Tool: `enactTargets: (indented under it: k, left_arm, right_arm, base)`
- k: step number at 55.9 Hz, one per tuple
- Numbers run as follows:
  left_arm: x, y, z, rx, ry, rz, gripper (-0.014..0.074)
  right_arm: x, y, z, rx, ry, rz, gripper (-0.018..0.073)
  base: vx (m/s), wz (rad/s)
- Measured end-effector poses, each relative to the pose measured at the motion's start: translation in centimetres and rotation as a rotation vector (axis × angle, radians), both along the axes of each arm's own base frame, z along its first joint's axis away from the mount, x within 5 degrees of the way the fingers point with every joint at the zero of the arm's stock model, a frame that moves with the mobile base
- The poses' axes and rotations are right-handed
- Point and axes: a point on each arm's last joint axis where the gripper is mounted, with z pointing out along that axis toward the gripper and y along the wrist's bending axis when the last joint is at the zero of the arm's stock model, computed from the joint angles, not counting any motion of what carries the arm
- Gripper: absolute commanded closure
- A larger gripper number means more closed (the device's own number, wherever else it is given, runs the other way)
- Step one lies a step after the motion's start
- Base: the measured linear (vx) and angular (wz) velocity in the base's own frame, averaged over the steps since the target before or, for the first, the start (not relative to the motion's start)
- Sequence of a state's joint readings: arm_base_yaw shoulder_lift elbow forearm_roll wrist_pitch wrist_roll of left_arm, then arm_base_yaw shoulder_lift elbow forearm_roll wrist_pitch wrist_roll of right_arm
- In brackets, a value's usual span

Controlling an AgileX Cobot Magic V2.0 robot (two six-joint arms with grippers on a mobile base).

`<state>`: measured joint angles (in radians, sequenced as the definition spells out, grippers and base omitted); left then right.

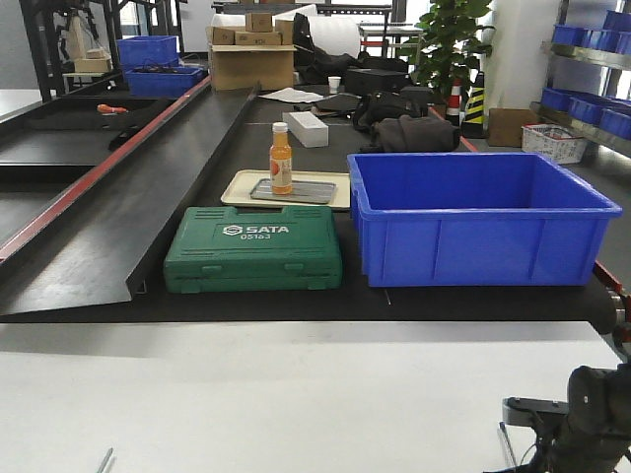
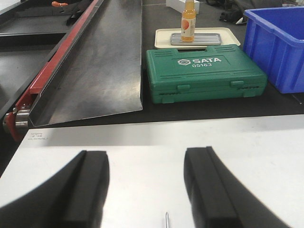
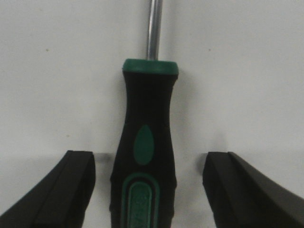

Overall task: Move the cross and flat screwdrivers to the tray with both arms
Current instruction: 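Close the right gripper on the green-black screwdriver handle, then close the left gripper on the other green-black screwdriver handle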

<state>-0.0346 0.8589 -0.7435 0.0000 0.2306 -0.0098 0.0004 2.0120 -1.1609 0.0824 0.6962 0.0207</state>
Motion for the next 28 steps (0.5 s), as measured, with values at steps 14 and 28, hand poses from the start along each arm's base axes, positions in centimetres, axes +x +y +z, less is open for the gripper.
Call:
enactTargets:
  k: [14, 28]
  left_arm:
    - [0.04, 0.0, -0.19, 0.001, 0.019, 0.0, 0.0114]
    - [-0.01, 0.0, -0.91, -0.004, 0.094, 0.002, 0.0114]
  right_arm:
    - [0.34, -0.02, -0.1, -0.005, -0.021, 0.001, 0.0319]
    - [0.43, 0.01, -0.13, -0.002, -0.023, 0.009, 0.0573]
  base:
    - [0.0, 0.0]
    - [0.0, 0.0]
